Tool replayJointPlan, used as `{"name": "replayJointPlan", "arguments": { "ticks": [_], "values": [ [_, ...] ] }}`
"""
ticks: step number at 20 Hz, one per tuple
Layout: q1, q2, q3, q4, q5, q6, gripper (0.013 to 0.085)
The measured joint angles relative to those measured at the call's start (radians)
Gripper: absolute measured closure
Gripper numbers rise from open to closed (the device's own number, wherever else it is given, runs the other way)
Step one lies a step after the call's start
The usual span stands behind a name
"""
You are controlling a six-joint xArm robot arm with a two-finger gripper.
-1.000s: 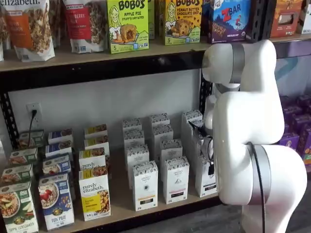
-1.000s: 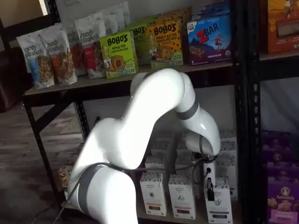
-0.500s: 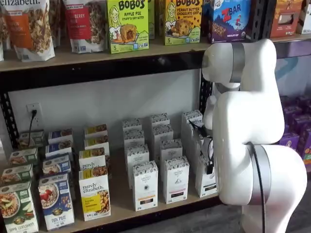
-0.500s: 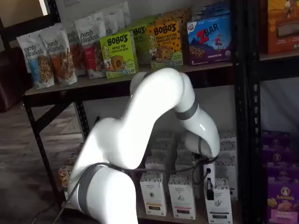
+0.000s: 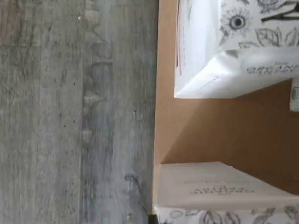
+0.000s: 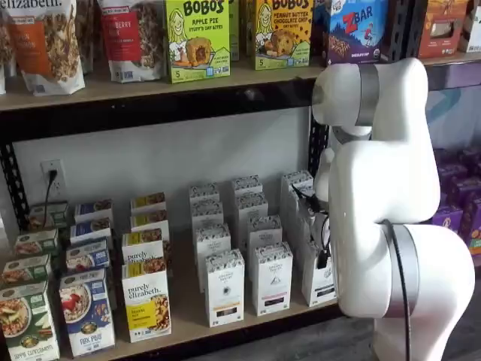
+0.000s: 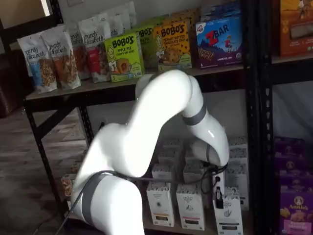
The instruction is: Pick up the white box with a green strip in the middle, on the bottom shelf, the sixth box from the left
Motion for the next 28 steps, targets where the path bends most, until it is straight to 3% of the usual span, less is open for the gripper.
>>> {"name": "replayJointPlan", "arguments": {
  "ticks": [8, 14, 16, 18, 21, 26, 28],
  "values": [
    [0.015, -0.092, 0.154, -0.088, -0.053, 0.093, 0.0450],
    [0.046, -0.243, 0.382, -0.034, -0.145, 0.071, 0.0450],
    [0.053, -0.306, 0.455, -0.060, -0.163, 0.102, 0.0450],
    [0.060, -0.382, 0.539, -0.116, -0.185, 0.163, 0.0450],
    [0.067, -0.465, 0.609, -0.169, -0.165, 0.221, 0.0450],
    [0.095, -0.653, 0.731, -0.190, -0.065, 0.268, 0.0450],
    [0.107, -0.731, 0.772, -0.176, -0.028, 0.267, 0.0450]
  ]
}}
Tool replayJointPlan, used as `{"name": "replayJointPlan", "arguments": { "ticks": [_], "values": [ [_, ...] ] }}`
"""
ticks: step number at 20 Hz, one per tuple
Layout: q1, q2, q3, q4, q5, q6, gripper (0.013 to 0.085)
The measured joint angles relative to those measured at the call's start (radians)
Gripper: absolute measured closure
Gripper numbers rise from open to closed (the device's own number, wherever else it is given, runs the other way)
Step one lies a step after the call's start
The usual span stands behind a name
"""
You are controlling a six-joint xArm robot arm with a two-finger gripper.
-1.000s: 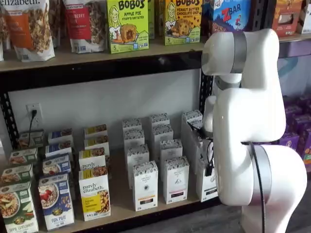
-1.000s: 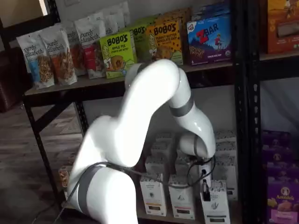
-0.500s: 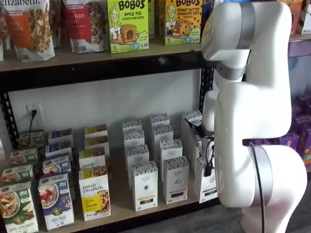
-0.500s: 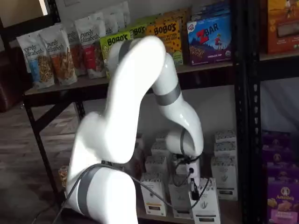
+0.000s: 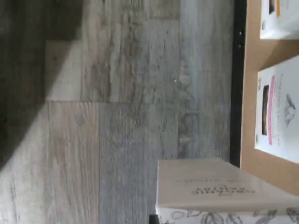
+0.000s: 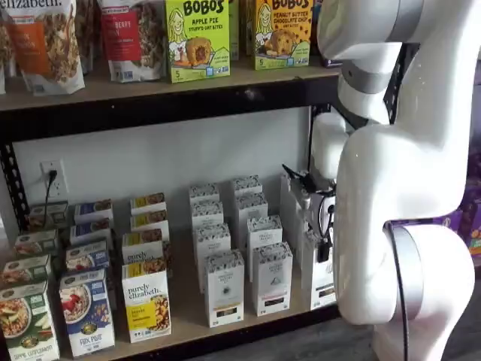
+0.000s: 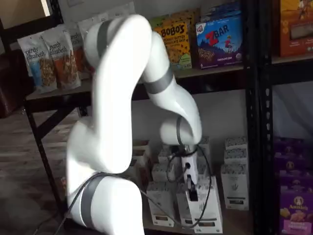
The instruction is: Pick up the white box with a green strip in the middle, on the bottom shelf, the sixth box from the left
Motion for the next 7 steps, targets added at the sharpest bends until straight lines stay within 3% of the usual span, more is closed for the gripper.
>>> {"name": "replayJointPlan", "arguments": {
  "ticks": [7],
  "values": [
    [0.031, -0.183, 0.058, 0.062, 0.129, -0.025, 0.0450]
  ]
}}
